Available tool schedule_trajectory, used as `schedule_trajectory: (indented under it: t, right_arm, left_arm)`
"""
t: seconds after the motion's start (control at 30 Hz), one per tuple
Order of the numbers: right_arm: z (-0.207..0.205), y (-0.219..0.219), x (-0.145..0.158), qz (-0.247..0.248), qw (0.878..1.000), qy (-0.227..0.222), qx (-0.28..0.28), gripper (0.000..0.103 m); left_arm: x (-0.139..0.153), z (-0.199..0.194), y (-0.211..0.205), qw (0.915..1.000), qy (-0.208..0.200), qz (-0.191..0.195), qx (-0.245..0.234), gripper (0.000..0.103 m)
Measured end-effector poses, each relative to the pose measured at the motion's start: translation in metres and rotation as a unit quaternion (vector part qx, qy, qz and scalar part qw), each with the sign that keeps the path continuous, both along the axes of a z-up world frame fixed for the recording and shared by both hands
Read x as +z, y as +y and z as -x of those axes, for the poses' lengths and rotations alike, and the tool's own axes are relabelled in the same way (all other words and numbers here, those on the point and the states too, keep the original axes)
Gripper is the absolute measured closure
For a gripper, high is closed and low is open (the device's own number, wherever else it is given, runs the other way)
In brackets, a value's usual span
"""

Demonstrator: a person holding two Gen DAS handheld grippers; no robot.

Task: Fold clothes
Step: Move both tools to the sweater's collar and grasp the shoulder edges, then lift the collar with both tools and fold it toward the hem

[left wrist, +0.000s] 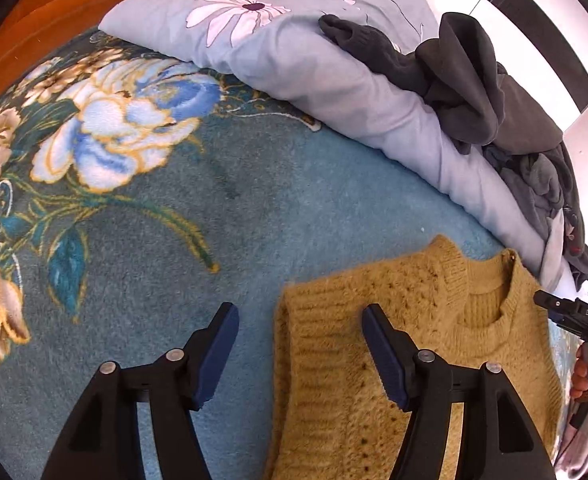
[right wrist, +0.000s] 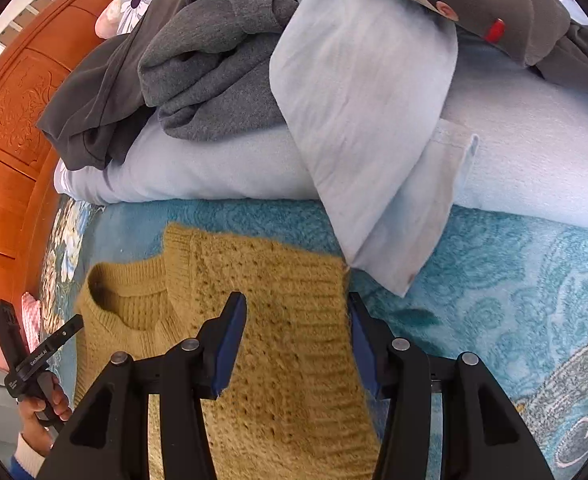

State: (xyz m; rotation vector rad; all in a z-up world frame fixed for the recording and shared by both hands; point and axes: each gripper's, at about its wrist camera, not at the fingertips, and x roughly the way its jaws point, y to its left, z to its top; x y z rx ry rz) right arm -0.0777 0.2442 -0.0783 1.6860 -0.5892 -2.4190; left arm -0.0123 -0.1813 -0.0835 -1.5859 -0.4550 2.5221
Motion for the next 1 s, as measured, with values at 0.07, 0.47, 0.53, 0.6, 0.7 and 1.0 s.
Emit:
schedule_trajectory:
  t: [0.07,0.47,0.53,0.6,0.7,1.0]
  right_arm:
    - [0.003,0.0,0.0,0.01,1.0,0.003,-0.011,0.049]
    - [-0.01,-0.006,0.009,0.036,0.999,0.026,0.016,0.09]
    - [-0.009,-0.006,0.02,0.027,0.999,0.042,0.014,0.091]
    - [-0.003,-0.005,0.034,0.024,0.998,0.057,0.007,0.092]
    - [0.011,-0.006,0.059,0.018,0.997,0.074,0.009,0.092]
    - [0.025,0.014,0.131,0.028,0.988,0.149,-0.013,0.092]
  left_arm:
    - [0.001,0.001,0.006,0.9999,0.005,-0.005,-0.014,0.035]
    - [0.024,-0.007,0.019,0.9963,0.041,0.064,-0.041,0.095]
    - [0.037,-0.003,0.024,0.9944,0.053,0.082,-0.042,0.096]
    - [0.053,0.006,0.026,0.9931,0.062,0.091,-0.04,0.096]
    - [0.08,0.017,0.029,0.9914,0.08,0.097,-0.034,0.096]
    - [0.135,0.022,0.022,0.9889,0.143,0.041,-0.01,0.096]
